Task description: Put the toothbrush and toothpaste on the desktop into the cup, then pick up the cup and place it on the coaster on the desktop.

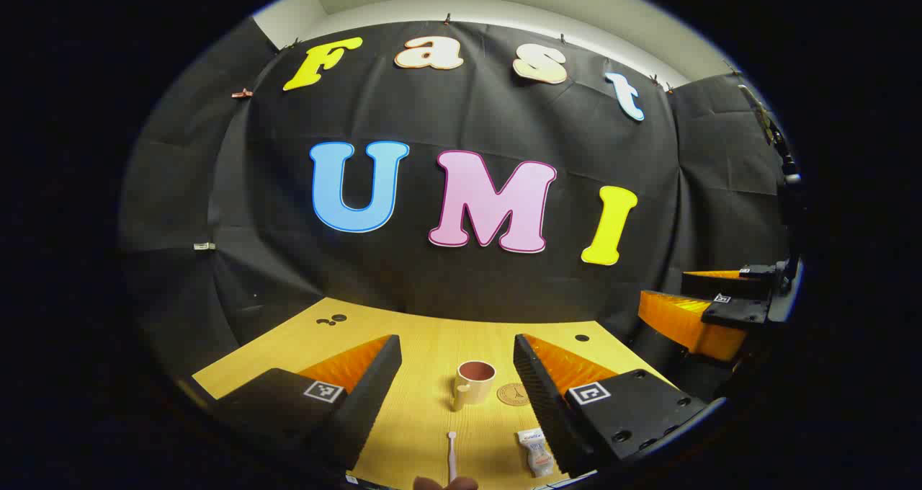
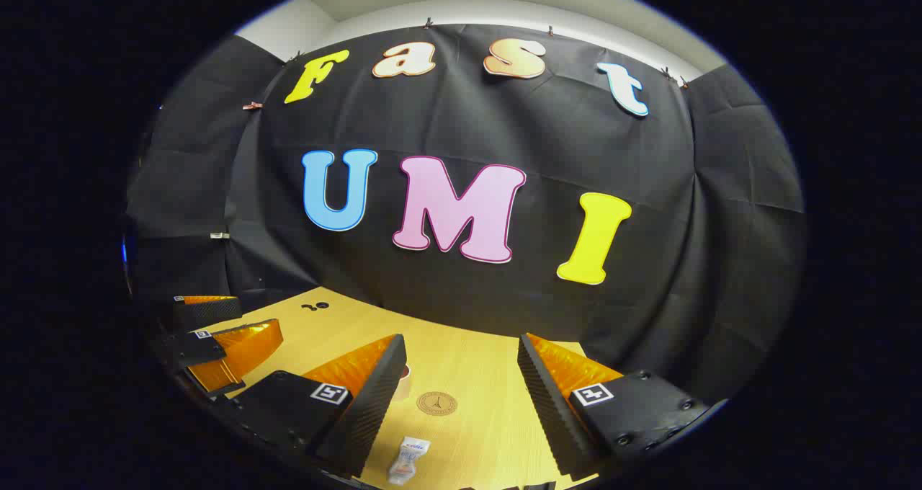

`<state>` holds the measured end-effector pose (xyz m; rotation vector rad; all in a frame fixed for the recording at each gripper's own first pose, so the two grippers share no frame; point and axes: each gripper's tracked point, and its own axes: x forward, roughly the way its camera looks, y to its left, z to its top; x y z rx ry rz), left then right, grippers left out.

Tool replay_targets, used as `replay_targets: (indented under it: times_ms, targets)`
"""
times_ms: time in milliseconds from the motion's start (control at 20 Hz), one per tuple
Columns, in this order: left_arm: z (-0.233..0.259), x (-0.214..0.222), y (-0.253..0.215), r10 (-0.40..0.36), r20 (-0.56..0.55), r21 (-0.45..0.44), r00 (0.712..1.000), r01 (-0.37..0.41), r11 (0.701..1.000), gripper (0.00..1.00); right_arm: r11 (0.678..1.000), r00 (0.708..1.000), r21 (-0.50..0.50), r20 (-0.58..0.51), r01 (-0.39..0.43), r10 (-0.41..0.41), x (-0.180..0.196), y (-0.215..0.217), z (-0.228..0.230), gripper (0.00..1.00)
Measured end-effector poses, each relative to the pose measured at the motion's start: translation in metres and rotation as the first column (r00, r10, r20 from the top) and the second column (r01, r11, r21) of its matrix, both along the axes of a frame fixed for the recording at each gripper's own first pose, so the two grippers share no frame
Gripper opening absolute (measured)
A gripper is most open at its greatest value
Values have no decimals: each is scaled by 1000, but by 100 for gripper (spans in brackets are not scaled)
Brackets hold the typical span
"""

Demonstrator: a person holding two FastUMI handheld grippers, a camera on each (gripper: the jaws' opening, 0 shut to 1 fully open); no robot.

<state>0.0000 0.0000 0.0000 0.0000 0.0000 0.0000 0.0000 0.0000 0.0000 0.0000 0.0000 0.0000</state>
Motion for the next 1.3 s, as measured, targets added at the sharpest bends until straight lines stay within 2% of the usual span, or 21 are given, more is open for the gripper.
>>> replay_targets:
  times_ms: [900,1300]
  targets:
    - [-27,-11,3,23,-69,17,997,-22,1000,97,999,996,44,-87,8,-4,-13,-7,-35,96]
    - [-54,-28,23,33,-132,36,991,-28,999,98,998,972,58,-233,-8,21,-25,20,-95,96]
